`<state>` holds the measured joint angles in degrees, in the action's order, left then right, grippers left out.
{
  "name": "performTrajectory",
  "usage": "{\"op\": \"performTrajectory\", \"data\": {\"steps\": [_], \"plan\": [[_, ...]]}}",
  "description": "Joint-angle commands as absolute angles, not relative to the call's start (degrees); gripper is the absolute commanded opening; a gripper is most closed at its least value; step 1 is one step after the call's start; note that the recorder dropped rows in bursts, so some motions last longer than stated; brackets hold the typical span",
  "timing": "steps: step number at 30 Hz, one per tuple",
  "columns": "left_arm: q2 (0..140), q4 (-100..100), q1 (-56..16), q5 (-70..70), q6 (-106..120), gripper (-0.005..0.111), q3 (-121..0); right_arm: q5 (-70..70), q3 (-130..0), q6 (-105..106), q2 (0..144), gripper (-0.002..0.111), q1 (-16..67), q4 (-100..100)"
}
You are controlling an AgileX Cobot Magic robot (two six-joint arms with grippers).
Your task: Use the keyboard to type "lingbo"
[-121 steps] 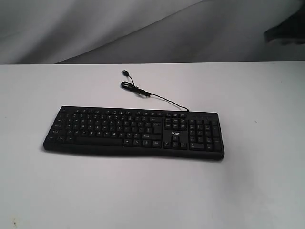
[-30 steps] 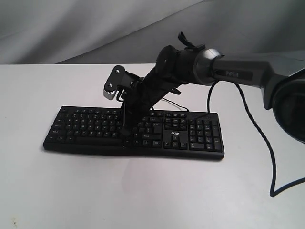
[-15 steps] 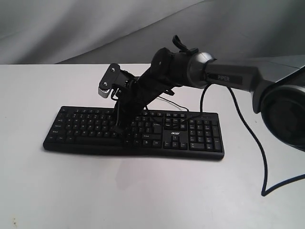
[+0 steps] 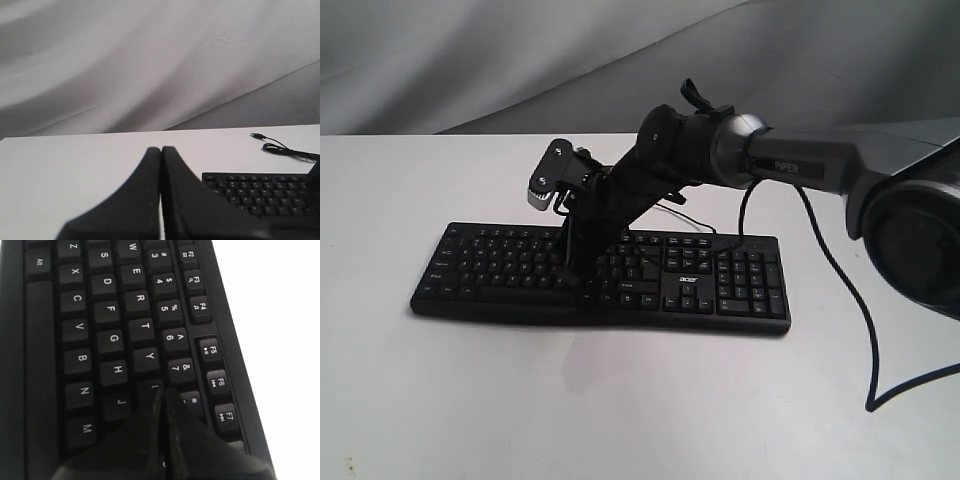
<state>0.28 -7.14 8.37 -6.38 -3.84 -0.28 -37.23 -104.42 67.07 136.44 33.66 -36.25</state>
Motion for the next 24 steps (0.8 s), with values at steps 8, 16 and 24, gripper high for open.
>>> {"op": "performTrajectory", "data": {"steps": [8,16,24], "plan": [[0.0,-7.16,7.99,-5.97,-3.96,0.001,0.0,-37.76,-104.77,67.67,137.57,0.0,32.99,-36.0],[0.0,-7.16,7.99,-5.97,-3.96,0.001,0.0,-38.1,-104.77,67.67,134.39,0.0,35.18,-36.57],[0.0,-7.16,7.99,-5.97,-3.96,0.001,0.0,-39.58,-104.77,67.9,134.81,0.0,37.74,-36.37]]}}
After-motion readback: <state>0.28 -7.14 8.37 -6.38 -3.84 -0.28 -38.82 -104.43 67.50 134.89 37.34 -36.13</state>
